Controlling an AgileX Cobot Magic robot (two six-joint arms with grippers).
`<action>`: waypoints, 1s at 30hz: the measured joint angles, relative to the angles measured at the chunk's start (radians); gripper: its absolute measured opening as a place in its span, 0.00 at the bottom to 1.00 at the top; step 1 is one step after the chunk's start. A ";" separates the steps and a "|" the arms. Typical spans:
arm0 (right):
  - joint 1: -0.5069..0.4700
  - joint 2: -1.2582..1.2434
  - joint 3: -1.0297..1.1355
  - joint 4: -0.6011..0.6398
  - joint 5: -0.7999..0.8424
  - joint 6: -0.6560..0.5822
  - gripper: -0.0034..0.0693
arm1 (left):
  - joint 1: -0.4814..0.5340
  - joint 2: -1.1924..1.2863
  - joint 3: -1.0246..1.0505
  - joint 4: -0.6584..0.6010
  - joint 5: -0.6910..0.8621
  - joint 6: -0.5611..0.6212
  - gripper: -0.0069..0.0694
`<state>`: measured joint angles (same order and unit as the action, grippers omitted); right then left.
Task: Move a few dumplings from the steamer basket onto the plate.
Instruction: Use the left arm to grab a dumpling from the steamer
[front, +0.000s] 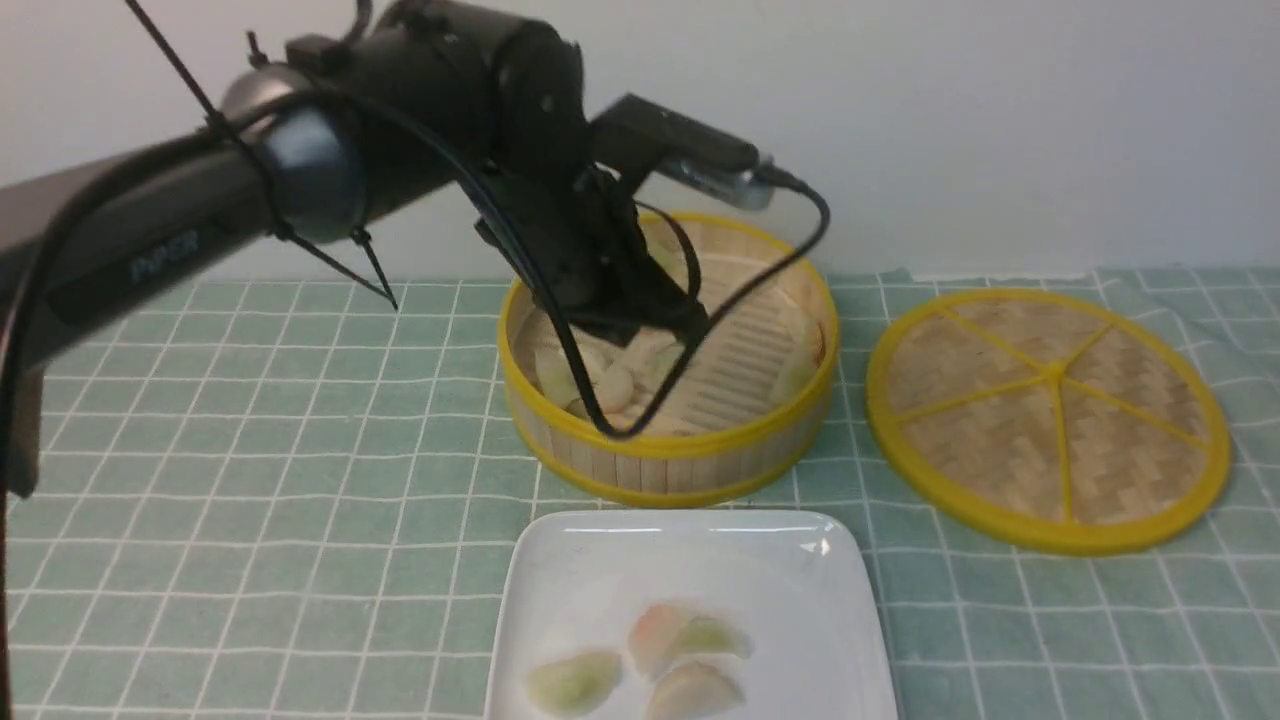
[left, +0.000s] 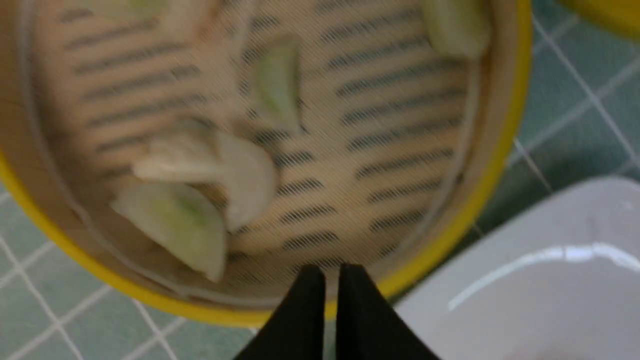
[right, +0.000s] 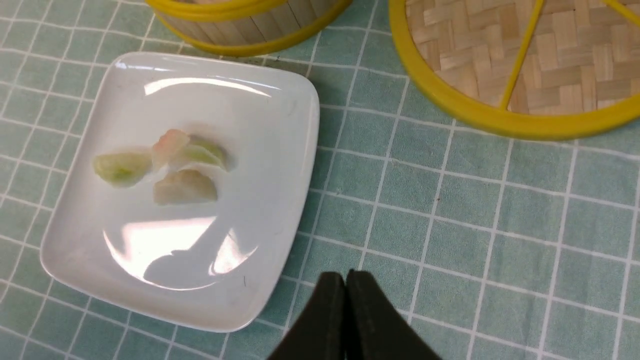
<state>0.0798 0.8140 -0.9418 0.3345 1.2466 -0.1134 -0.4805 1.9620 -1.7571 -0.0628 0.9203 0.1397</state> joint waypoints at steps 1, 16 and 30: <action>0.000 0.000 0.000 0.000 0.001 0.000 0.03 | 0.014 0.019 -0.023 -0.007 -0.014 0.024 0.09; 0.000 0.000 0.000 0.000 0.001 0.000 0.03 | 0.033 0.250 -0.093 0.190 -0.143 0.089 0.61; 0.000 0.000 0.000 0.000 0.001 0.000 0.03 | 0.033 0.320 -0.099 0.234 -0.169 0.012 0.67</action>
<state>0.0798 0.8140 -0.9418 0.3345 1.2475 -0.1134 -0.4472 2.2821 -1.8563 0.1707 0.7510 0.1517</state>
